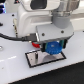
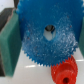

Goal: Insert the blue gear onto the right peg, followed by the red gear

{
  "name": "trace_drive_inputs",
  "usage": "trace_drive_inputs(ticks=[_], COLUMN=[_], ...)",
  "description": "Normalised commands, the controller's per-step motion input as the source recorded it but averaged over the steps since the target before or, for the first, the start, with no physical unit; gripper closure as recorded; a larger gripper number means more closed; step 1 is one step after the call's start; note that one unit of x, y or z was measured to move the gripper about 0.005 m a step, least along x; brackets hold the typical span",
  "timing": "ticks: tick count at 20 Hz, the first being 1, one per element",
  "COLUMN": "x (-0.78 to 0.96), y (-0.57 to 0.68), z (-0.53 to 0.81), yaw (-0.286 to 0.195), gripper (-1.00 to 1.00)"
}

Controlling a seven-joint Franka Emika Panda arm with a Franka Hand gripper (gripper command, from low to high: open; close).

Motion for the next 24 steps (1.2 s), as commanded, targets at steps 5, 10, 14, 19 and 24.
trace_drive_inputs(ticks=[5, 10, 14, 19, 24], x=[0.09, 0.0, 0.07, 0.1, 0.01], y=[-0.02, -0.01, -0.02, 0.02, 0.11], z=[0.17, -0.37, -0.07, -0.12, 0.1], yaw=[0.0, 0.0, 0.0, 0.0, 0.0], gripper=[1.0, 1.0, 1.0, 1.0, -1.0])
